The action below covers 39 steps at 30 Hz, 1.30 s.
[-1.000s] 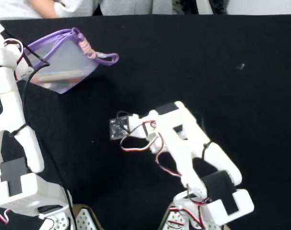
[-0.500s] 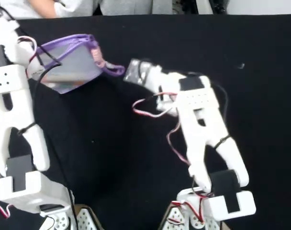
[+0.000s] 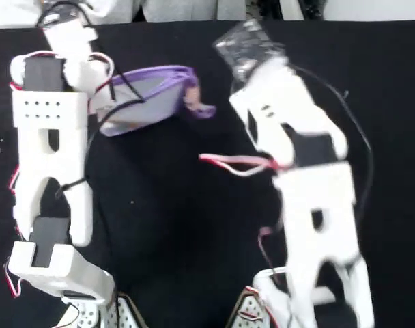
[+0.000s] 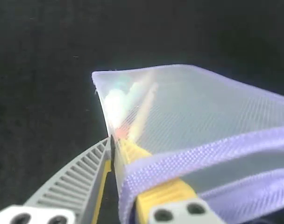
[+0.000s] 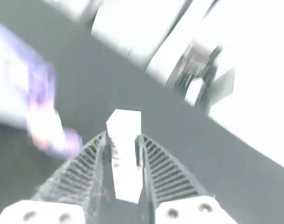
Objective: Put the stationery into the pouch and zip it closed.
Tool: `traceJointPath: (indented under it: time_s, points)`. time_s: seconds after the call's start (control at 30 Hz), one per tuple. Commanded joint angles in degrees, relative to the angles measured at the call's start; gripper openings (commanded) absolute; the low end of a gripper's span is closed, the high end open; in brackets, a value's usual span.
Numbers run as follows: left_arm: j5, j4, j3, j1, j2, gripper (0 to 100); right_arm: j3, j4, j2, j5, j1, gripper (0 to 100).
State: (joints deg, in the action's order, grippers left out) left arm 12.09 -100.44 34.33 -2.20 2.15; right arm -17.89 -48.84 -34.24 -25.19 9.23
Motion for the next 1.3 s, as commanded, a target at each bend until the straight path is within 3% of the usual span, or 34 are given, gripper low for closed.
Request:
traceJointPath:
  time_s: [0.0, 0.33, 0.63, 1.0, 1.27]
  points:
    - [0.1, -0.4, 3.9, 4.3, -1.5, 3, -5.2, 11.5, -8.7, 5.5, 3.4, 1.1]
    - [0.1, -0.4, 5.1, 9.8, -1.5, 3, -29.4, 41.0, -30.3, 20.7, 5.8, 1.1]
    - [2.5, -0.4, 4.8, 10.2, -1.4, 3, -49.9, 67.1, -36.8, 29.5, 10.7, 1.1]
    - [2.6, -0.4, 4.5, 10.2, -0.9, 3, -52.6, 69.8, -34.6, 31.8, 14.3, 1.1]
    - [2.5, -0.4, 4.5, 10.2, -0.9, 3, -53.8, 84.6, -18.6, 31.8, 14.2, 1.1]
